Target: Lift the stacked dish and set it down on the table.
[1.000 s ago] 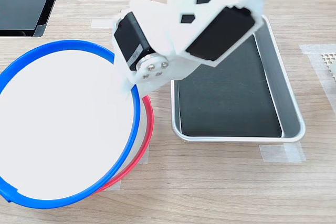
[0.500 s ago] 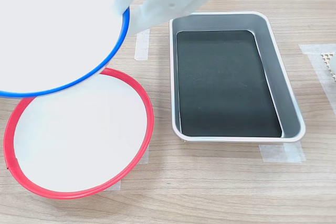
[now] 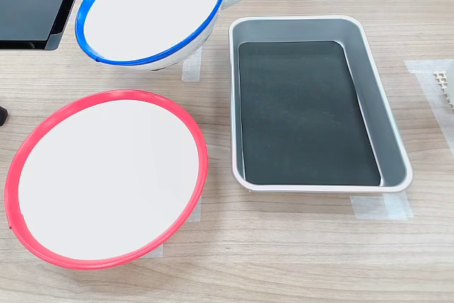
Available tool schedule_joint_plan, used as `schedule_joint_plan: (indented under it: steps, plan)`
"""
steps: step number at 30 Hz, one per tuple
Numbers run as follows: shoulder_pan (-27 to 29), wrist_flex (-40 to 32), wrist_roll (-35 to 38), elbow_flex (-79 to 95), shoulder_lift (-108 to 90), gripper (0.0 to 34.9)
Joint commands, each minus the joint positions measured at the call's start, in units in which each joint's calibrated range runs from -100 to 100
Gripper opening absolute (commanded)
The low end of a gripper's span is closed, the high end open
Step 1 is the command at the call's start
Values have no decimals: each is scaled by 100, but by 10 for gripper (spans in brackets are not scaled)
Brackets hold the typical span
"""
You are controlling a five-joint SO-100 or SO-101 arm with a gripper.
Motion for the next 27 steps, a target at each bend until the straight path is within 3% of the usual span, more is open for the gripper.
schedule_joint_plan:
  steps: [1,27]
  plan:
    - [71,-162,49,-159,149,0]
    - [146,-179,-49,-1488,1496,0]
